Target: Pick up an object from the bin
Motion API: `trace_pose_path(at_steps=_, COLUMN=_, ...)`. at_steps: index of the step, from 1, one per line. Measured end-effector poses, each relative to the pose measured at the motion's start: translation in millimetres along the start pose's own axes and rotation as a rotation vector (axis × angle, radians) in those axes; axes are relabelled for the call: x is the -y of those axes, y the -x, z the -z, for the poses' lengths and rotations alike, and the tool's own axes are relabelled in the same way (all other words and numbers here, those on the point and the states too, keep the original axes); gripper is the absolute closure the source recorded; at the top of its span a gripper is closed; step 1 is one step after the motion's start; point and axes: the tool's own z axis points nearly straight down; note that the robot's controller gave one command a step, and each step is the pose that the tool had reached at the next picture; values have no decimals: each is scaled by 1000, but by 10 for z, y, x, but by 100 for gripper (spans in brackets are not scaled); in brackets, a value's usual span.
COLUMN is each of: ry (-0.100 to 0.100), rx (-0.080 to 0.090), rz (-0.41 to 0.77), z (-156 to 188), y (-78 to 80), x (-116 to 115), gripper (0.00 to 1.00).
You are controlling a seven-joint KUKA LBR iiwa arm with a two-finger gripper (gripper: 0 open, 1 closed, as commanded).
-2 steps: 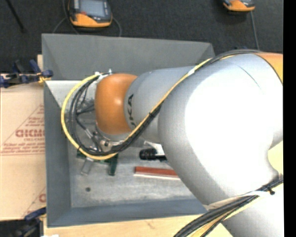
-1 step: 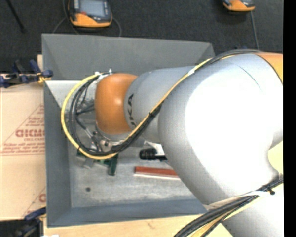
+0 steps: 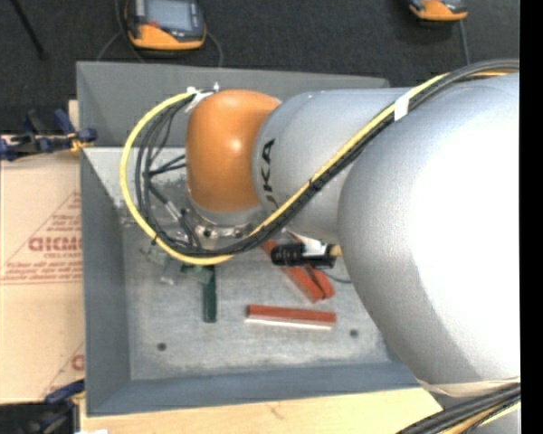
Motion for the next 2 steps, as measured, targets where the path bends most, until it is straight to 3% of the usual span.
trace_pose_path(at_steps=2, ry=-4, rx=-3, rz=7, z=402, y=36, x=-4, gripper=100)
